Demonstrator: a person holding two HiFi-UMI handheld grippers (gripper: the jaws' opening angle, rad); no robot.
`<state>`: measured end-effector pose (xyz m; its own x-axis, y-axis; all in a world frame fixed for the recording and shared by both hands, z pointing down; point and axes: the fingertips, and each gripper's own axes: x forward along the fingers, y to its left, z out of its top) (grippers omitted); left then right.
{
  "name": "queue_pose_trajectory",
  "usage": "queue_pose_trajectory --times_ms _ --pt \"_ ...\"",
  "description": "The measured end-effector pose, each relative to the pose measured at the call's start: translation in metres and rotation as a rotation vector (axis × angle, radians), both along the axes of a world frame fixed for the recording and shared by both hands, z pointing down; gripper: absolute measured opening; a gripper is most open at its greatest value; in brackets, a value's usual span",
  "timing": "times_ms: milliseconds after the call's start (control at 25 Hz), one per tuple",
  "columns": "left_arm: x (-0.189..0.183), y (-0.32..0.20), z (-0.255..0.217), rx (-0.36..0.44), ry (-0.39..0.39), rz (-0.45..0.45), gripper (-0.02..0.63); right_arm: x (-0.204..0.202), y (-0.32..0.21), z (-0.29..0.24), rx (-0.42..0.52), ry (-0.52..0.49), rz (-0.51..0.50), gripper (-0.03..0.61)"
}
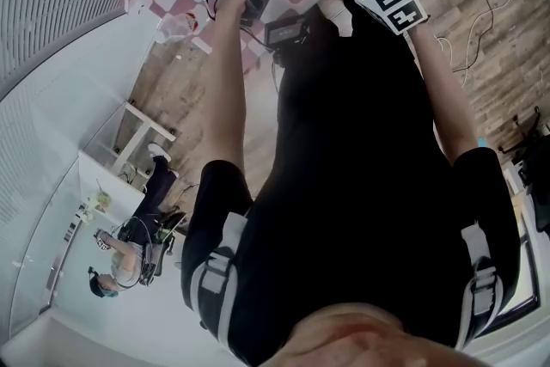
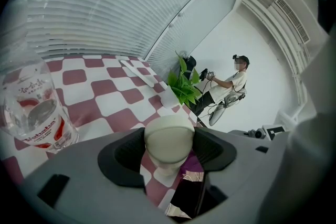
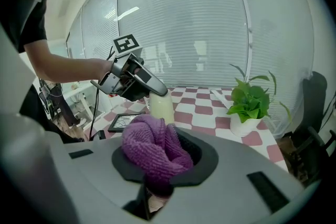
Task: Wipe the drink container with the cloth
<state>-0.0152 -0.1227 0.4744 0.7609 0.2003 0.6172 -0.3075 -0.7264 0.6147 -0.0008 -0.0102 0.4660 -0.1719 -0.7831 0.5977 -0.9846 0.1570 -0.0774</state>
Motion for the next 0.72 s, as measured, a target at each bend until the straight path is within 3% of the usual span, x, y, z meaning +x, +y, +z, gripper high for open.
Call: queue_pose_trajectory --times_ms 280,720 --pt "0.001 -0.002 0.000 -0.012 0.000 -0.025 0.302 -0.003 -0.016 0.014 -0.023 -0.021 -0.043 0.072" --pt "0.000 -0.001 0.002 -0.016 -0.008 -0.031 0.302 -0.018 -0.032 0.049 -0.075 -0.024 -0.081 0.145"
